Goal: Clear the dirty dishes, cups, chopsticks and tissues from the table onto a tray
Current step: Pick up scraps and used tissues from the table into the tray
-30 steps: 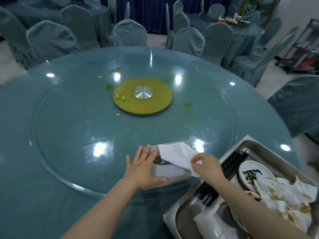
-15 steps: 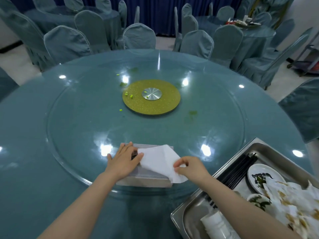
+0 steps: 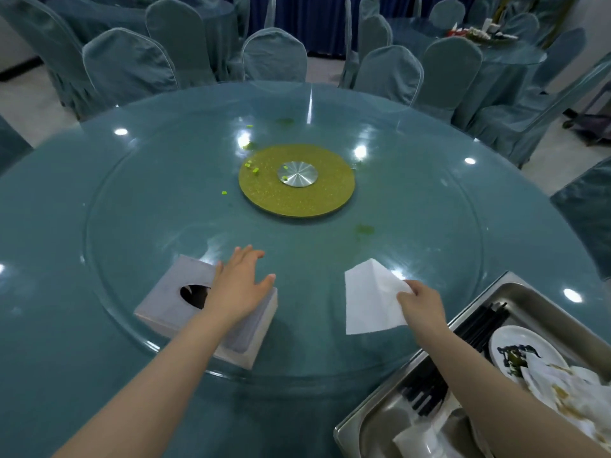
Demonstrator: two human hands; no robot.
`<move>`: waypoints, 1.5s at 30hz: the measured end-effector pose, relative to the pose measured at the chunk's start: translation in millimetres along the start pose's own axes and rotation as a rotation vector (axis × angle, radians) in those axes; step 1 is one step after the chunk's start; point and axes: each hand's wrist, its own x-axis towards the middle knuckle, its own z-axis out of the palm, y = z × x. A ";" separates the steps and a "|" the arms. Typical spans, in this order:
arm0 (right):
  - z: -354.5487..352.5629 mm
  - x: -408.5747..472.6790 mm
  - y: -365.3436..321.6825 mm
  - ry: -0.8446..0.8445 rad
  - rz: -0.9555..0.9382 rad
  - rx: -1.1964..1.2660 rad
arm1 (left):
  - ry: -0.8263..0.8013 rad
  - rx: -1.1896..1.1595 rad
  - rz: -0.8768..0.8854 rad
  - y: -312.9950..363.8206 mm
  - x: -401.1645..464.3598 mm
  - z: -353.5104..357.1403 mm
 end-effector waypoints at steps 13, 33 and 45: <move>41.0 29.9 1.6 -0.077 -0.468 -0.623 | -0.223 -0.011 0.012 -3.3 28.5 56.6; 135.8 67.0 -17.0 -0.110 -0.521 -0.487 | -0.372 0.349 -0.209 -85.6 52.5 56.6; 189.3 129.5 -76.9 0.194 -0.234 -0.112 | -0.463 0.435 -0.204 -105.3 68.6 34.0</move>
